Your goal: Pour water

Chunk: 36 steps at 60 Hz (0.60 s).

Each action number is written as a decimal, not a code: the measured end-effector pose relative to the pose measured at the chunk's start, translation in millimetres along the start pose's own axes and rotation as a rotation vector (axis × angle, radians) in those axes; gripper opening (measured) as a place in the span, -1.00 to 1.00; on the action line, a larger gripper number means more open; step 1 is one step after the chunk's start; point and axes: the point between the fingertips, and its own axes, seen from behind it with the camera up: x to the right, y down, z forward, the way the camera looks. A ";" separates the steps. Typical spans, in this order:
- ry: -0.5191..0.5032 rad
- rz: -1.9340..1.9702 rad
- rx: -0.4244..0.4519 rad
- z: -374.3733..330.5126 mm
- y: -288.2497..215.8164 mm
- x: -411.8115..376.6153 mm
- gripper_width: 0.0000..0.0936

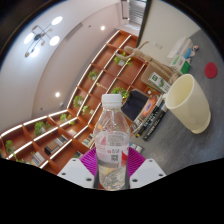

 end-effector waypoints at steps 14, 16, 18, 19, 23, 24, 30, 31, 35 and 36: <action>-0.144 0.607 0.202 -5.0 -87.2 -25.3 -0.18; -0.154 0.682 0.223 -6.4 -96.2 -24.2 -0.18; -0.156 0.750 0.238 -8.5 -103.2 -21.5 -0.18; -0.159 0.780 0.245 -6.8 -107.5 -19.4 -0.19; -0.182 0.909 0.267 -5.7 -117.1 -16.7 -0.18; -0.189 0.947 0.273 -5.3 -119.4 -15.7 -0.18; -0.236 1.138 0.336 -7.7 -135.3 -6.9 -0.19; -0.235 1.159 0.342 -7.8 -136.1 -3.9 -0.19; -0.224 1.204 0.347 -9.0 -138.2 3.0 -0.18; -0.220 1.211 0.348 -8.5 -137.9 5.2 -0.19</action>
